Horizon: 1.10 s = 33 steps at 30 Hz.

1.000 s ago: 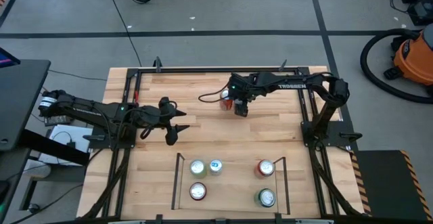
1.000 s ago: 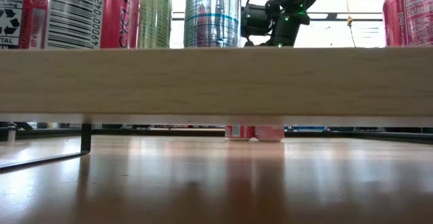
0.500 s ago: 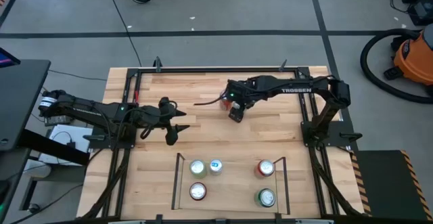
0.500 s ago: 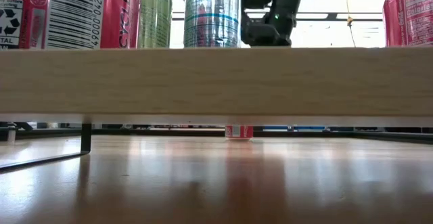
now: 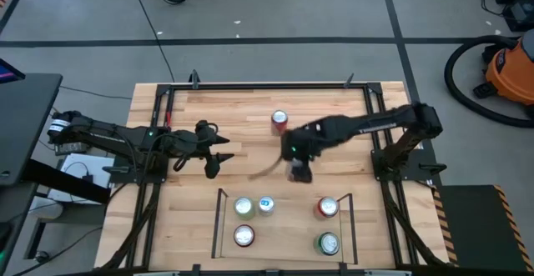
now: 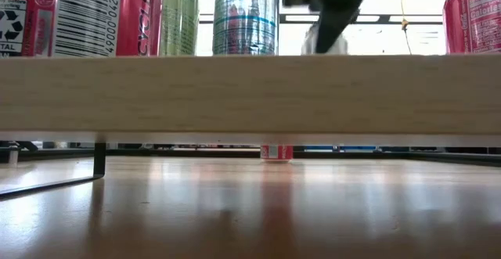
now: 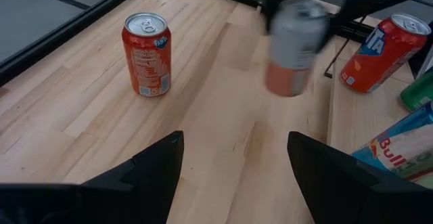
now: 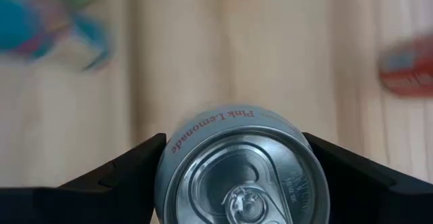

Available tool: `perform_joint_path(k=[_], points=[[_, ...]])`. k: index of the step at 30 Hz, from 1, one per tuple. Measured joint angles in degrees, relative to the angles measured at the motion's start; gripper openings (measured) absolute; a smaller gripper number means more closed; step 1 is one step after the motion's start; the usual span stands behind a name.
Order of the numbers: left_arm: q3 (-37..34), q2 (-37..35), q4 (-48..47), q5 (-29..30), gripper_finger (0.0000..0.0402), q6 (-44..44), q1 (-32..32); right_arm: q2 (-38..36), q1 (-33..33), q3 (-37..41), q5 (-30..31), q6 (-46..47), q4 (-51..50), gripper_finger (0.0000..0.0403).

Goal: Place canned beverage on shelf
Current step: Put the orange white soda can on the shelf

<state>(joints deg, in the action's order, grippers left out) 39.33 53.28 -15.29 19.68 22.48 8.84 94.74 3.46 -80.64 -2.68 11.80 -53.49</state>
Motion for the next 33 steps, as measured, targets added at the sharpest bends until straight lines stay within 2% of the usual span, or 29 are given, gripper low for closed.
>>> perform_joint_path(k=[8,12,19,21,25,30,33], points=[[0.00,0.01,0.02,0.00,0.0274,-0.20,0.01,-3.90,14.04,0.00,0.34,-12.59,5.00,0.0326],[0.00,0.01,0.00,0.00,0.0274,-0.24,0.01,-4.37,19.17,-0.02,1.36,-13.28,8.18,0.0326],[0.00,0.01,0.00,0.00,0.0274,-0.53,0.01,-3.52,24.23,0.00,3.00,-12.84,14.73,0.0326],[0.00,0.00,0.02,0.00,0.0274,-0.61,0.00,-3.42,24.98,0.03,3.93,-10.96,16.50,0.0326],[0.00,-0.01,0.00,0.00,0.0274,-0.61,0.01,-2.98,25.51,0.00,7.91,-0.71,18.36,0.0326],[0.00,0.00,-0.04,0.00,0.0274,-0.61,0.00,-1.06,25.21,0.03,8.19,13.19,18.84,0.0326],[0.00,-0.01,-0.04,0.00,0.0274,-0.59,0.01,1.07,26.40,-0.03,7.51,16.66,21.00,0.0326]])
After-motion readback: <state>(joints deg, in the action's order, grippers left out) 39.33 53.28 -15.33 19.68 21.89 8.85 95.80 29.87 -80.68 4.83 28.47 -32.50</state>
